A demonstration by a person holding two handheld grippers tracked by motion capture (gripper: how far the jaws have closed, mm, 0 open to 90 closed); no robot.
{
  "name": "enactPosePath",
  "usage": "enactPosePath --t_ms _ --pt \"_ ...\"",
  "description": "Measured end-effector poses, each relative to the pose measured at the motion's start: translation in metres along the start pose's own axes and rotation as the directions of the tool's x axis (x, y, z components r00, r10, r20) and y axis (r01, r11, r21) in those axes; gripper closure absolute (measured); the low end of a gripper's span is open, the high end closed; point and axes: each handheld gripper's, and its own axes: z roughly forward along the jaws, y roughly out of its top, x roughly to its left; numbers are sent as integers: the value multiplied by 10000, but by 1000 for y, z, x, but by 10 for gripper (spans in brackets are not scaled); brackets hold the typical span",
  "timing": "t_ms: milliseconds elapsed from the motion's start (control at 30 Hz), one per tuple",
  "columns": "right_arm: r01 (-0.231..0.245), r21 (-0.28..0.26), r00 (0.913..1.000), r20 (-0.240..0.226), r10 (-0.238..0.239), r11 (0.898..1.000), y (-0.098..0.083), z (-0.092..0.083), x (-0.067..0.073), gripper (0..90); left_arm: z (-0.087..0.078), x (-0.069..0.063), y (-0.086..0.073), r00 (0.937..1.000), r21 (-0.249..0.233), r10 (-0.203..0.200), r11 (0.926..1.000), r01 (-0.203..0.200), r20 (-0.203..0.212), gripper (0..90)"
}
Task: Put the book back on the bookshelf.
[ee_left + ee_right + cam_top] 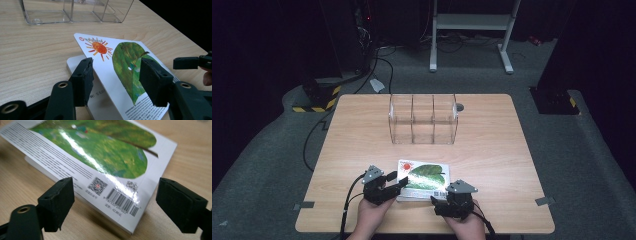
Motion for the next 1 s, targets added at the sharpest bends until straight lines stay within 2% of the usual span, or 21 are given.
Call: enactPosePath --t_ms 33,167,333,500,667,867,1000 --pt "45 -61 10000 49 -44 10000 0 -1 2 162 0 0 0 10000 -7 5 10000 -5 14 445" --pt "725 -226 9973 162 -722 9971 0 0 9 164 -2 0 2 9999 -67 -91 9999 92 137 446" --pt "1092 -82 9938 236 -1090 9940 -1 5 15 163 -3 -3 4 9998 -239 -143 9996 147 167 442" --pt "1512 36 9863 656 -1511 9885 -4 12 20 177 -2 -3 5 9998 -164 -86 9998 89 183 443" --pt "1227 -148 9910 564 -1217 9923 -4 11 18 200 -1 -1 4 9997 -76 -110 9999 112 203 438" --pt "1172 -190 9918 534 -1161 9929 -5 10 17 202 3 4 2 9995 402 -253 9989 246 171 392" --pt "1197 -193 9915 540 -1185 9926 -5 10 17 203 10 6 1 9988 893 -385 9954 357 298 381"
